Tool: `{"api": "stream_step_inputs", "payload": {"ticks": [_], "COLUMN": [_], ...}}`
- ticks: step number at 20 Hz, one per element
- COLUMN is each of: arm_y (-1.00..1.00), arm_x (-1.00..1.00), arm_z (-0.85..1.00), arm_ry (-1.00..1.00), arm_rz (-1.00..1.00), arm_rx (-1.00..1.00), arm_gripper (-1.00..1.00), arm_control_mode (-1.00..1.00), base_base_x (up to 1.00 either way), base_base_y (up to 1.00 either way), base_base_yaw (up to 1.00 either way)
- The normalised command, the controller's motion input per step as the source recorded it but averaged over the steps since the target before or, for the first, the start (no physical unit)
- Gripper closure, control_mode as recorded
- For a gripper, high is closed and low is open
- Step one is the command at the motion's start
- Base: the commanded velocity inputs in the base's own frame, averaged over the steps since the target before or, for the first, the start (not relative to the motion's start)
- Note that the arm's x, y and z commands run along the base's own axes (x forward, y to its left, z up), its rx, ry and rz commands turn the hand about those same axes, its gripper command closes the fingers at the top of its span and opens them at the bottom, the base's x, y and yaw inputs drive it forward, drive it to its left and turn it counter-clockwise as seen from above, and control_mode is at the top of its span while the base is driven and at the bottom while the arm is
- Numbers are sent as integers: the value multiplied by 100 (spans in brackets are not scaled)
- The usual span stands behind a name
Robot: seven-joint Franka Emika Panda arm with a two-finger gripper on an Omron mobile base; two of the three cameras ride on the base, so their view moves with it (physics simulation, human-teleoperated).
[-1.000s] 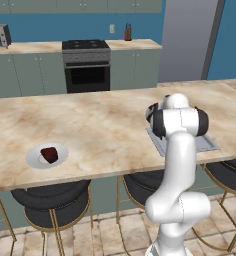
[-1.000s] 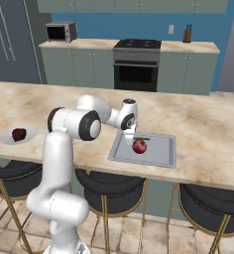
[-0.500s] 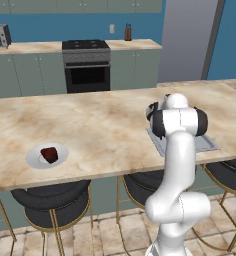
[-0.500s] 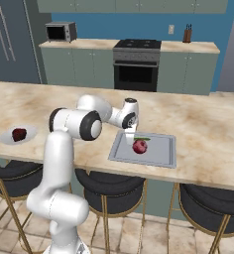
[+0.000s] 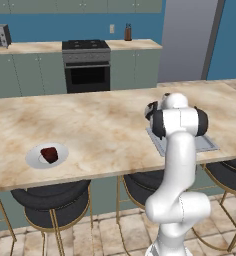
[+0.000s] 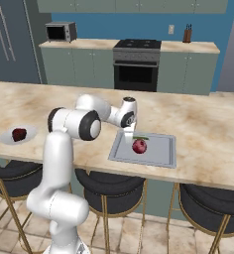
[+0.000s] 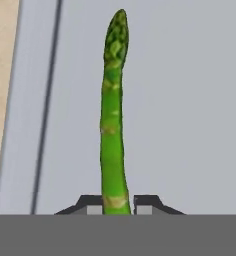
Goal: Create a steak meal by picking up the steak and asparagus from the tray and placing them on the plate. Leave the pomegranate on the tray.
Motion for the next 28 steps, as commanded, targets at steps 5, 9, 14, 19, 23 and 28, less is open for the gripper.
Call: {"api": "stream_step_inputs", "payload": {"ticks": [5, 9, 14, 19, 23, 28], "arm_y": [12, 43, 89, 100, 100, 100], "arm_x": [-23, -42, -51, -53, -42, -33], "arm_z": [76, 73, 45, 35, 62, 48], "arm_ry": [-1, 0, -1, -3, -3, -1], "arm_rz": [16, 23, 28, 28, 29, 30], "arm_rx": [0, -1, -5, -3, 0, 0], "arm_gripper": [100, 100, 100, 100, 100, 100], "arm_control_mode": [-100, -100, -100, -100, -100, -100], "base_base_x": [0, 0, 0, 0, 0, 0], "base_base_y": [0, 0, 0, 0, 0, 0], "base_base_yaw": [0, 0, 0, 0, 0, 0]}}
